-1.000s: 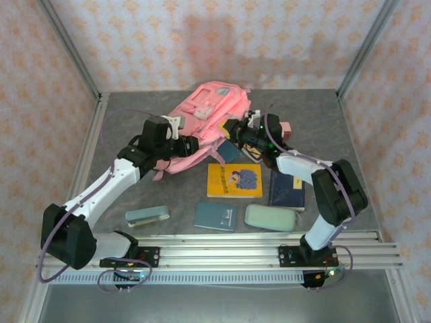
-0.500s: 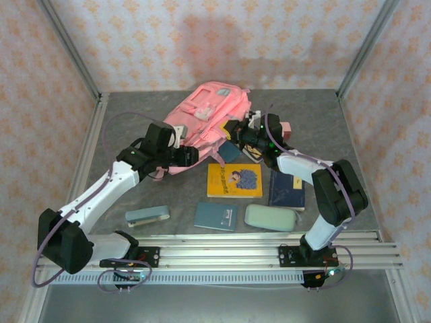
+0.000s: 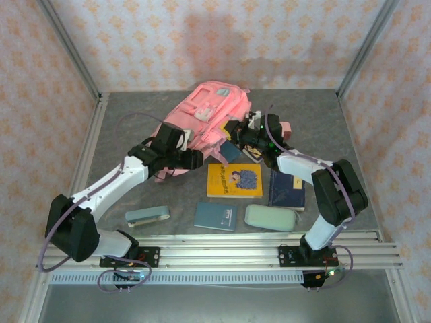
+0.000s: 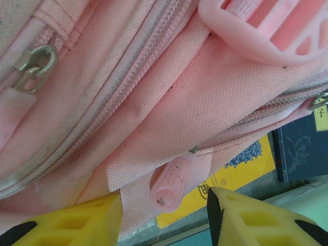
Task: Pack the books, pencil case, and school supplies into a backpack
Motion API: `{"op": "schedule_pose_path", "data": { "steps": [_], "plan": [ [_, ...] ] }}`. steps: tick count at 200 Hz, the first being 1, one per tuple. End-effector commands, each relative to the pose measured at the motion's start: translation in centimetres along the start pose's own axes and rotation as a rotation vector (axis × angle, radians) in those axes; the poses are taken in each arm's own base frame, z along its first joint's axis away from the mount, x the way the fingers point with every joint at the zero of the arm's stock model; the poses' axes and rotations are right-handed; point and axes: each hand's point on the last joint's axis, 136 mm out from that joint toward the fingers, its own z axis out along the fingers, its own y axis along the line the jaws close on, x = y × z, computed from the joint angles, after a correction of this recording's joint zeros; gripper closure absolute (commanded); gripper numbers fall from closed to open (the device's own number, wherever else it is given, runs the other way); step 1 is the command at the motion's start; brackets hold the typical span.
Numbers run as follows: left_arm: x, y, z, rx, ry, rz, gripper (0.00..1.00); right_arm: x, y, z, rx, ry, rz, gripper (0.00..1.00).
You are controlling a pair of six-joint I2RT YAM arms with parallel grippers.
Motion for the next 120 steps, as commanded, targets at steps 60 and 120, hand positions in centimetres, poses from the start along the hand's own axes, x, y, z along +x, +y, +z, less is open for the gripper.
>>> {"op": "schedule_pose_path", "data": {
  "steps": [60,120],
  "plan": [
    [-4.4,0.3,0.5,-0.147,-0.133,0.015,0.59,2.1,7.4,-0.4,-0.207,0.046,-0.098,1.0],
    [-5.7,0.0,1.1,-0.199,-0.142,0.059,0.74,3.1,6.4,0.3,-0.195,0.067,-0.086,1.0]
  ]
}}
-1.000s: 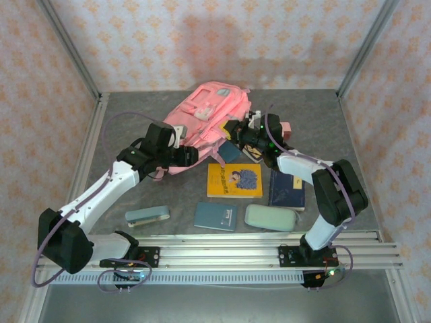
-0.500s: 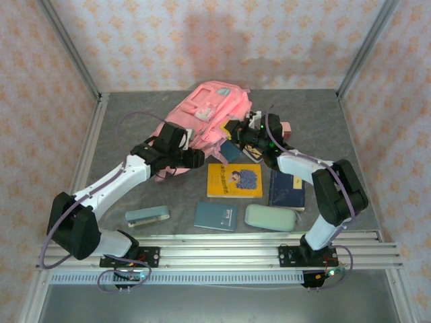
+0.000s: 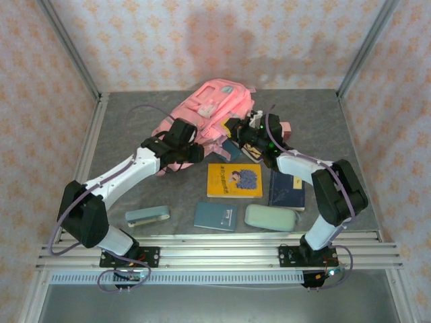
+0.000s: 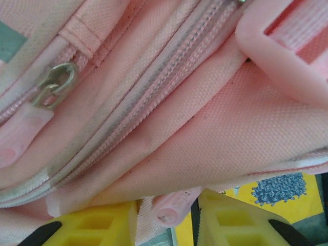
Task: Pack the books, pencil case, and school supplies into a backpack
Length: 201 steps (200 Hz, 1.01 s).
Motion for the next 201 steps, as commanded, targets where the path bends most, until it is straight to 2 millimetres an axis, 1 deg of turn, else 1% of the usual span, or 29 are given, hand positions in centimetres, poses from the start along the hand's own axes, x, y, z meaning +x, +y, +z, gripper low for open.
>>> {"op": "schedule_pose_path", "data": {
  "steps": [1,20,52,67,94,106,126,160,179,201],
  "plan": [
    [-3.3,-1.0,-0.6,-0.009,-0.107,0.036,0.74,3.9,5.5,0.0,-0.169,0.127,-0.106,1.0],
    [-3.7,-1.1,-0.6,-0.014,-0.109,0.043,0.81,3.9,5.2,0.0,-0.164,0.123,-0.11,1.0],
    [-3.5,-1.0,-0.7,-0.013,-0.107,0.053,0.95,3.7,4.5,-0.2,-0.122,0.105,-0.147,1.0],
    [-3.1,-0.9,-0.8,-0.012,-0.101,0.058,1.0,3.0,3.3,-0.4,-0.06,0.075,-0.165,1.0],
    [-1.8,-0.1,-0.8,-0.025,-0.086,0.053,1.0,0.5,1.1,-1.6,0.055,-0.015,-0.169,1.0],
    [-1.1,0.3,-0.7,-0.031,-0.074,0.045,1.0,-0.8,0.6,-2.2,0.076,-0.051,-0.158,1.0],
    [0.2,1.1,-0.4,-0.045,-0.05,0.029,1.0,-2.5,0.7,-2.9,0.078,-0.078,-0.154,1.0],
    [2.1,3.7,0.2,-0.068,-0.017,-0.065,1.0,-4.5,0.6,-3.4,0.083,-0.093,-0.15,1.0],
    [2.9,4.9,0.6,-0.062,0.002,-0.126,1.0,-5.6,-0.2,-3.6,0.125,-0.11,-0.15,1.0],
    [3.8,6.2,0.8,-0.078,0.017,-0.178,1.0,-6.6,-0.6,-3.9,0.174,-0.128,-0.172,1.0]
  ]
}}
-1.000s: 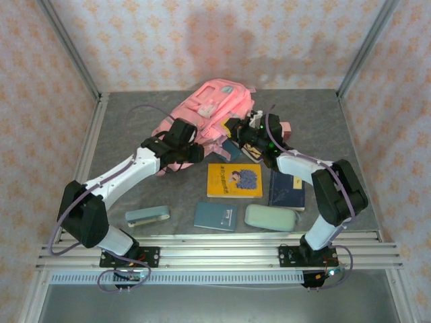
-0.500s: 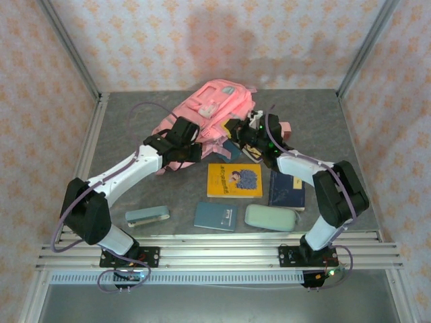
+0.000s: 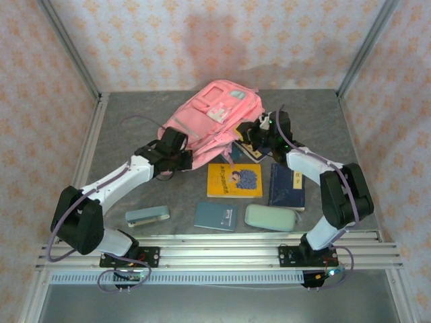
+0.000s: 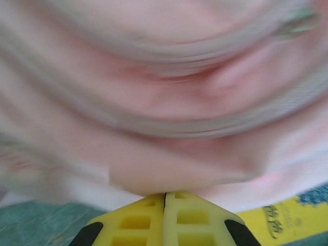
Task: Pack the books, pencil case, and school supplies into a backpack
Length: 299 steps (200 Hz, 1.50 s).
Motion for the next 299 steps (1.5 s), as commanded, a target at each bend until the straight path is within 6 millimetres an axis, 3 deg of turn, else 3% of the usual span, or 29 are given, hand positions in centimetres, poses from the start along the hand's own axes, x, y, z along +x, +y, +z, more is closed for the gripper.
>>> {"op": "schedule_pose_path", "data": {
  "steps": [1,38,83,108,122,139,147,162,173,194,213,230,247,268,299],
  "plan": [
    [0.4,1.7,-0.2,-0.027,-0.005,-0.084,1.0,-2.8,3.3,-0.8,-0.045,-0.074,-0.114,1.0],
    [1.4,3.5,0.2,-0.047,0.012,-0.143,1.0,-4.5,2.8,-0.6,-0.004,-0.09,-0.123,1.0],
    [0.0,0.8,-0.5,0.05,-0.001,-0.102,1.0,-3.8,3.3,-0.1,-0.052,-0.042,-0.108,1.0],
    [-1.6,0.5,-1.4,-0.008,-0.037,-0.049,0.66,-3.4,3.5,-0.5,-0.052,-0.03,-0.122,0.99],
    [-2.7,0.3,-1.5,-0.037,-0.051,-0.037,0.58,-3.2,3.3,-0.5,-0.045,-0.023,-0.123,0.98],
    [-3.4,-0.1,-1.1,-0.037,-0.045,-0.054,0.56,-3.1,2.6,-0.4,-0.024,-0.018,-0.126,0.97],
    [-3.6,-0.3,-1.1,-0.03,-0.049,-0.069,0.57,-3.0,1.8,-0.4,0.015,-0.011,-0.138,0.92],
    [-3.9,0.1,-1.5,-0.044,-0.068,-0.101,0.57,-2.9,-0.7,-1.1,0.171,-0.019,-0.194,0.66],
    [-4.0,0.7,-1.8,-0.051,-0.075,-0.114,0.57,-3.1,-2.5,-2.4,0.318,-0.054,-0.264,0.55],
    [-3.5,2.0,-2.4,-0.058,-0.072,-0.175,0.58,-3.9,-4.2,-5.3,0.521,-0.123,-0.378,0.44],
    [-2.9,2.8,-2.9,-0.061,-0.064,-0.19,0.58,-3.1,-3.1,-6.2,0.548,-0.109,-0.535,0.44],
    [-2.5,3.1,-3.4,-0.061,-0.066,-0.189,0.58,-0.7,-1.0,-4.9,0.527,-0.056,-0.745,0.43],
    [-2.1,3.1,-3.8,-0.048,-0.064,-0.19,0.58,2.7,0.3,-1.8,0.469,0.123,-0.86,0.43],
    [-2.0,3.2,-4.5,-0.039,-0.072,-0.194,0.58,4.9,-0.5,2.2,0.437,0.317,-0.84,0.41],
    [-1.5,3.6,-5.5,-0.029,-0.088,-0.201,0.59,5.6,-2.3,6.4,0.437,0.423,-0.815,0.41]
  ]
}}
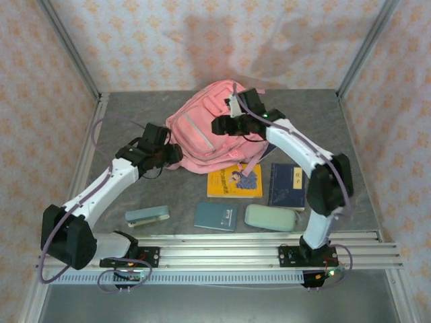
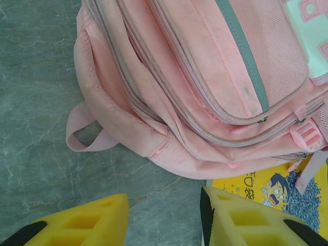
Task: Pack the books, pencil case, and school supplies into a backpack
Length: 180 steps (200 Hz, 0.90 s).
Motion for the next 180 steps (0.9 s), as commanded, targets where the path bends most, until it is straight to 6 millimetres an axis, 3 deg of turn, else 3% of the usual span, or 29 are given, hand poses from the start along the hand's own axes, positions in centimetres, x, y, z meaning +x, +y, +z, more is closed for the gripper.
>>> {"op": "schedule_pose_path", "data": {
  "steps": [1,29,60,125,150,180],
  "plan": [
    [0.7,1.0,-1.0,-0.009,0.008,-0.016,0.58,3.6,-1.3,3.6,-0.008,0.188,-0.011,0.41],
    [1.4,0.7,-1.0,0.031,0.034,-0.008,0.59,4.0,-1.9,6.6,-0.005,0.236,-0.003,0.4],
    [1.9,0.4,-0.7,0.058,0.05,0.021,0.59,4.5,-1.2,8.9,-0.063,0.27,0.001,0.4],
    [1.8,0.1,-0.4,0.061,0.057,0.037,0.59,3.1,-0.6,9.0,-0.051,0.188,-0.051,0.51],
    [1.8,0.2,-0.4,0.059,0.057,0.037,0.59,3.9,-0.8,10.6,-0.071,0.251,-0.015,0.51],
    [1.8,0.3,-0.5,0.054,0.056,0.047,0.6,5.3,0.4,11.6,-0.172,0.317,0.023,0.53]
  ]
}}
